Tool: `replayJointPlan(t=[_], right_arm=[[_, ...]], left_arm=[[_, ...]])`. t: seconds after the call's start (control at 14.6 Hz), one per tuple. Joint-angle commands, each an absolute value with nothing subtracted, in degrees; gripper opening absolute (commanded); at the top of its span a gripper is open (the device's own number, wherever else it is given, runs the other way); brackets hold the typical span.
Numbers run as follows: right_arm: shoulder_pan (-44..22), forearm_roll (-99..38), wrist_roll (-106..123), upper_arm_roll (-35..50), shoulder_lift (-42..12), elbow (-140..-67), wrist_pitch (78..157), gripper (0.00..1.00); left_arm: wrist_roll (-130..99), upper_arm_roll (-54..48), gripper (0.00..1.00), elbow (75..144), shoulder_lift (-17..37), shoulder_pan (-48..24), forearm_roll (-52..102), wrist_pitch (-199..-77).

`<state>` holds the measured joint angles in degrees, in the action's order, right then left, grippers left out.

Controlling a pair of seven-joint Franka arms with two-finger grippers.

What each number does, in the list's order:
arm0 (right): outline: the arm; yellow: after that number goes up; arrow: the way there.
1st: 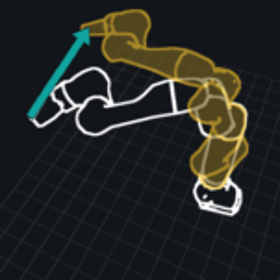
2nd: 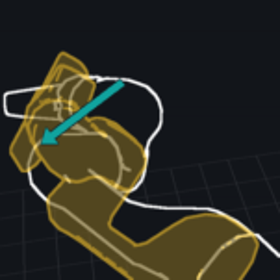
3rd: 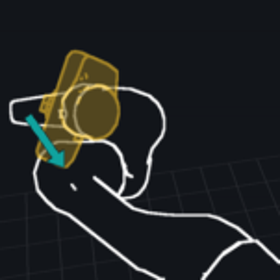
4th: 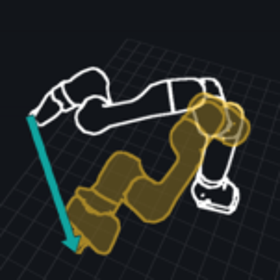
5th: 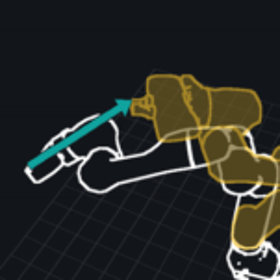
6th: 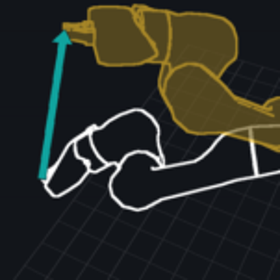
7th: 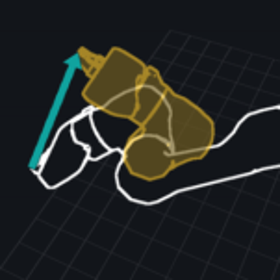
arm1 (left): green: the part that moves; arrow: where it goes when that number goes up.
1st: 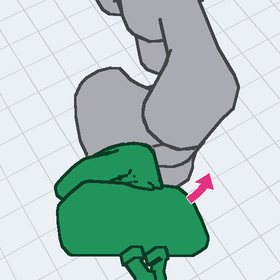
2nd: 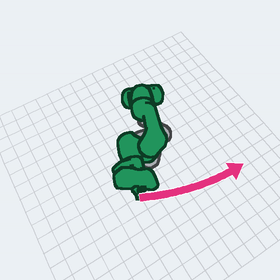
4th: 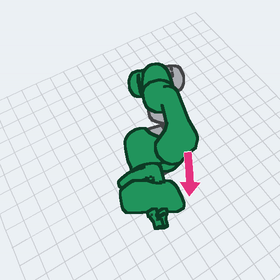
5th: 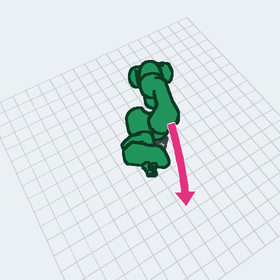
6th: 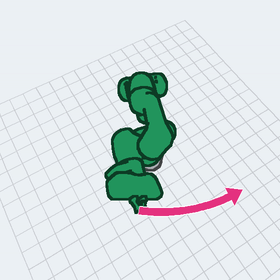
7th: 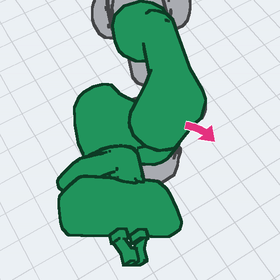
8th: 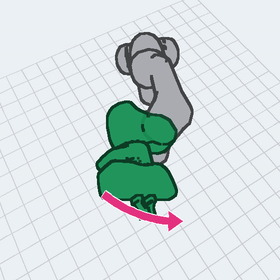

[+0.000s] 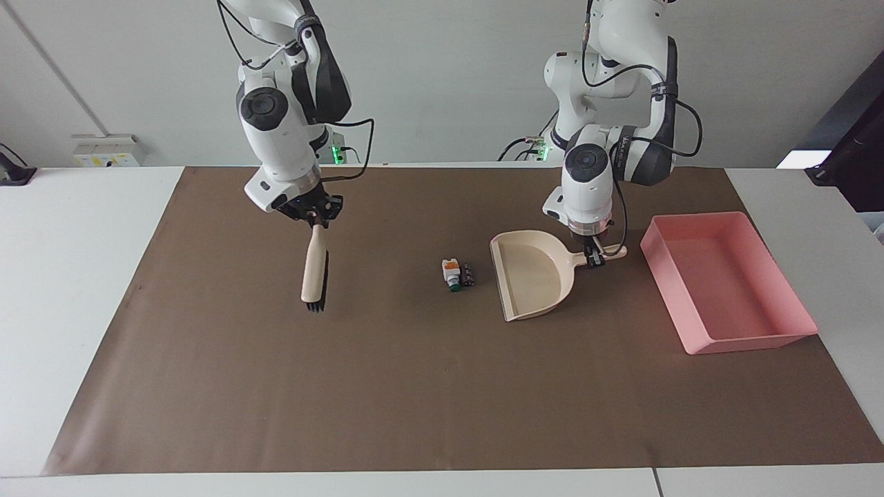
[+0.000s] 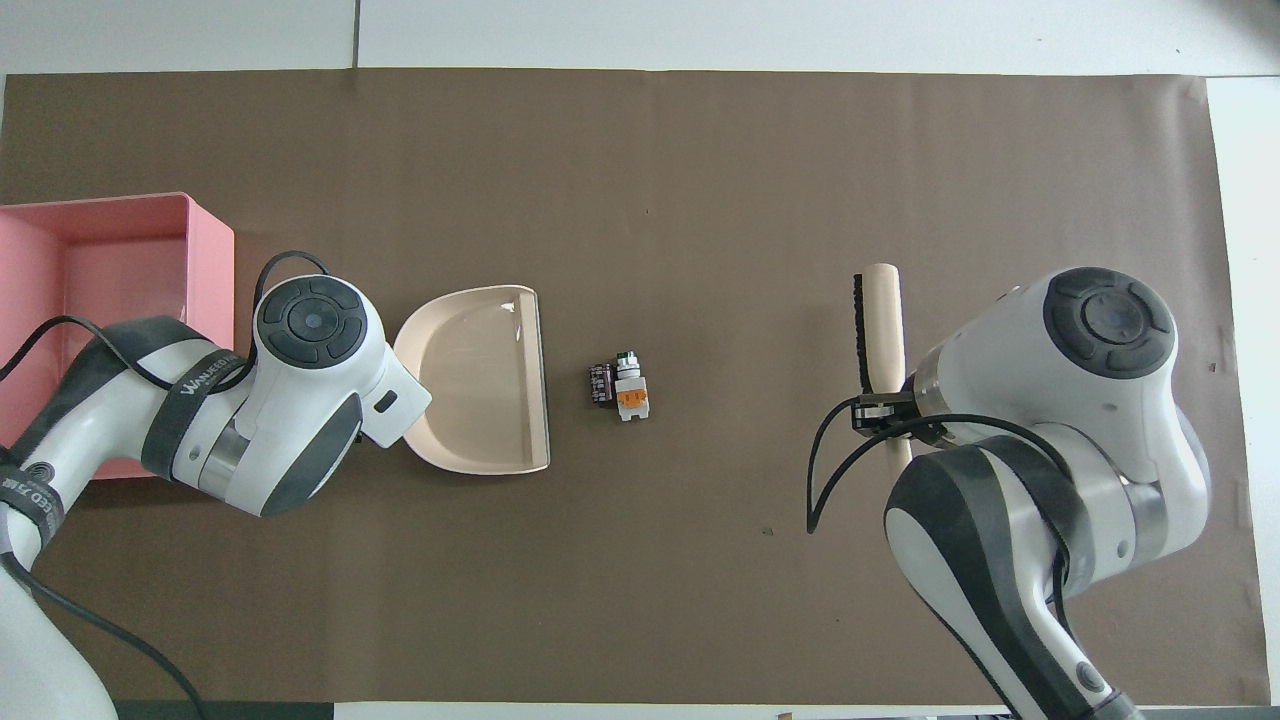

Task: Clean e-waste and dump in bin
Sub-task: 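Lift the brush with the right gripper and carry it toward the dustpan, then sweep the electronic parts into the dustpan with the brush in the right gripper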

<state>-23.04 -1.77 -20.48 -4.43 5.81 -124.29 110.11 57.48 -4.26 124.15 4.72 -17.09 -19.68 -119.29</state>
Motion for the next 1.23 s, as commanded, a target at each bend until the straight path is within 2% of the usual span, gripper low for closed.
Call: replayJointPlan(t=[0.0, 0.07, 0.21, 0.48, 0.69, 0.96, 1.1, 1.17], right_arm=[[-28.9, -1.7, -29.2, -4.8, 6.2, -126.4, 112.5, 0.00], [-31.5, -1.7, -31.7, -4.8, 5.6, -126.5, 112.9, 0.00], [-36.0, -1.7, -36.5, -4.8, 3.9, -126.6, 115.1, 0.00], [-40.6, -1.7, -38.8, -4.6, 1.1, -126.7, 117.2, 0.00], [-43.5, -1.7, -40.5, -4.6, -2.4, -126.0, 119.0, 0.00], [-48.1, -2.5, -43.9, -4.6, -10.0, -119.6, 119.2, 0.00], [-49.3, -2.6, -44.7, -4.5, -12.2, -116.6, 119.4, 0.00], [-49.6, -3.7, -44.9, -4.5, -12.5, -116.4, 122.0, 0.00]], left_arm=[[57.5, -3.6, 0.15, 122.7, 4.2, -18.0, -21.0, -116.9], [57.7, -3.6, 0.06, 121.1, 4.3, -18.0, -21.2, -114.6], [57.4, -3.6, 0.00, 119.2, 4.4, -19.2, -24.1, -111.5], [59.1, -3.7, 0.00, 118.5, 4.8, -21.6, -28.8, -110.1], [60.1, -3.6, 0.00, 114.2, 10.1, -24.2, -30.1, -106.7], [57.9, -3.7, 0.00, 113.1, 11.1, -25.7, -30.0, -106.2], [56.2, -3.7, 0.00, 112.5, 12.8, -26.5, -30.0, -106.2], [55.7, -3.7, 0.00, 112.5, 12.9, -26.9, -30.0, -106.2]])
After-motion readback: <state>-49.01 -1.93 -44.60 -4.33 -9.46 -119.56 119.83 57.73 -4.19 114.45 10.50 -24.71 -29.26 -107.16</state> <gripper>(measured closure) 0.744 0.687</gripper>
